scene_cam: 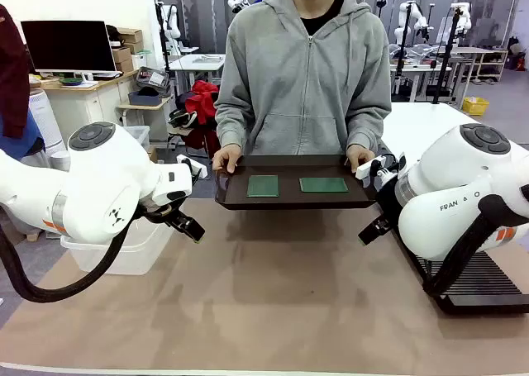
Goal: Sort PCBs into racks and boxes based on the side picked up.
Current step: Pick up the Blank PCB handed by the Human.
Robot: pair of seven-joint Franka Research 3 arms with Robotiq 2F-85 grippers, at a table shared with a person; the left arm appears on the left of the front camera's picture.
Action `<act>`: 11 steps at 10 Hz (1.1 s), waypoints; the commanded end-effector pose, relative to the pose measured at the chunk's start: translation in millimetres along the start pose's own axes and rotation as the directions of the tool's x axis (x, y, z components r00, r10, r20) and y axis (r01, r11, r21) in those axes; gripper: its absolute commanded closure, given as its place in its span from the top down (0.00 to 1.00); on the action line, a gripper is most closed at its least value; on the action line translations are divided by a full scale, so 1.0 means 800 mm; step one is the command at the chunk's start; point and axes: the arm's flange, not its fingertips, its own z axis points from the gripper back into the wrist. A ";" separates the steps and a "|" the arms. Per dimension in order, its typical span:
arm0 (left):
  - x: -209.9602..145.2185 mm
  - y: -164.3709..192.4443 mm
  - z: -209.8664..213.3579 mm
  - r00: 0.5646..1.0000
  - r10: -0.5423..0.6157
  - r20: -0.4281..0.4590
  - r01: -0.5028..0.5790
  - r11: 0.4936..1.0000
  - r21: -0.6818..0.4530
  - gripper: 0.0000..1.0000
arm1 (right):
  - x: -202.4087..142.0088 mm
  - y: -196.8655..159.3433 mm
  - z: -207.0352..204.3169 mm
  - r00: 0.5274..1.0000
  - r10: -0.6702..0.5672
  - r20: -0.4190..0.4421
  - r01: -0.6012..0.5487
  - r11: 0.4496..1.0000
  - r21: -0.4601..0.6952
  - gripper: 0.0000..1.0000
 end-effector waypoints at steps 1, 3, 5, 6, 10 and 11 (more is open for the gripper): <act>0.000 0.000 0.000 1.000 0.000 0.000 0.000 1.000 0.000 1.00 | 0.000 0.000 0.000 1.000 0.000 0.000 0.000 1.000 0.000 1.00; 0.000 0.000 0.000 1.000 0.000 0.000 0.000 1.000 0.000 1.00 | 0.000 0.000 0.000 1.000 0.000 0.000 0.000 1.000 0.000 1.00; 0.000 0.000 0.000 1.000 0.000 0.000 0.000 1.000 0.000 1.00 | 0.000 0.000 0.000 1.000 0.000 0.000 0.000 1.000 0.000 1.00; 0.000 0.000 0.000 1.000 0.000 0.000 0.000 1.000 0.000 1.00 | 0.000 0.000 0.000 1.000 0.000 0.000 0.000 1.000 0.000 1.00; 0.000 0.000 0.000 1.000 0.000 0.000 0.000 1.000 0.000 1.00 | 0.000 0.000 0.000 1.000 0.000 0.000 0.000 1.000 0.000 1.00; 0.000 0.000 0.000 1.000 0.000 0.000 0.000 1.000 0.000 1.00 | 0.000 0.000 0.000 1.000 0.000 0.000 0.000 1.000 0.000 1.00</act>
